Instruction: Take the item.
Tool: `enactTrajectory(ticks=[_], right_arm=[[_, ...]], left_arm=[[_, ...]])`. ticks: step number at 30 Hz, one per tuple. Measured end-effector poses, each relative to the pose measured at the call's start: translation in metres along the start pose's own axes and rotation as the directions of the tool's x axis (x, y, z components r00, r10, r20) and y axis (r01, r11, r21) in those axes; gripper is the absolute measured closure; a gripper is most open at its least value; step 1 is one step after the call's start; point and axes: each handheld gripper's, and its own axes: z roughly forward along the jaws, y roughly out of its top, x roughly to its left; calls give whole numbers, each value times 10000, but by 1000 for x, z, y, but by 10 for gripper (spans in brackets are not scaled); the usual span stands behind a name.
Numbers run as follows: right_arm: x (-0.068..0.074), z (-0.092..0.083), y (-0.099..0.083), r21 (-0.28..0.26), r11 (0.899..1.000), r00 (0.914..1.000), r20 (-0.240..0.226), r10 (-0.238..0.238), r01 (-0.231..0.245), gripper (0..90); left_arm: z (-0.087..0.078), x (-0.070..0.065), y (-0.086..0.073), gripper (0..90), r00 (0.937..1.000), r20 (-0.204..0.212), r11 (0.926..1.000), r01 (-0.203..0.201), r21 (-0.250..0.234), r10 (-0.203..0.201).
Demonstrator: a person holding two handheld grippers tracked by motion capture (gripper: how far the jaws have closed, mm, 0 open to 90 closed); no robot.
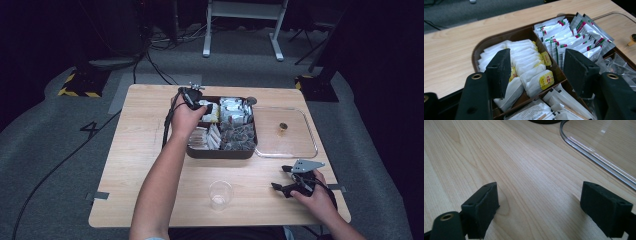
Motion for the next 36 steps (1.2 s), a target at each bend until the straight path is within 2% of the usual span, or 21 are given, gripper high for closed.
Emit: enactTrajectory(ticks=[11,19,23,27,36], right_arm=[[0,0,0,-9,10000,10000,-14,-17,17,156],[0,0,0,-4,10000,10000,-28,-28,28,156],[0,0,0,1,10000,10000,-54,-42,42,157],[0,0,0,-9,10000,10000,-76,-50,50,157],[0,0,0,-15,10000,9999,-68,-82,82,159]], left_arm=[[34,1,-2,390,10000,82,9968,-10,804,4],[52,-1,-5,402,10000,-63,9893,56,1455,-48],[59,0,-7,419,9998,-60,9847,219,1728,-212],[63,0,-9,462,9998,-4,9791,216,2021,-220],[69,-3,-11,524,9993,231,9723,232,2327,-294]])
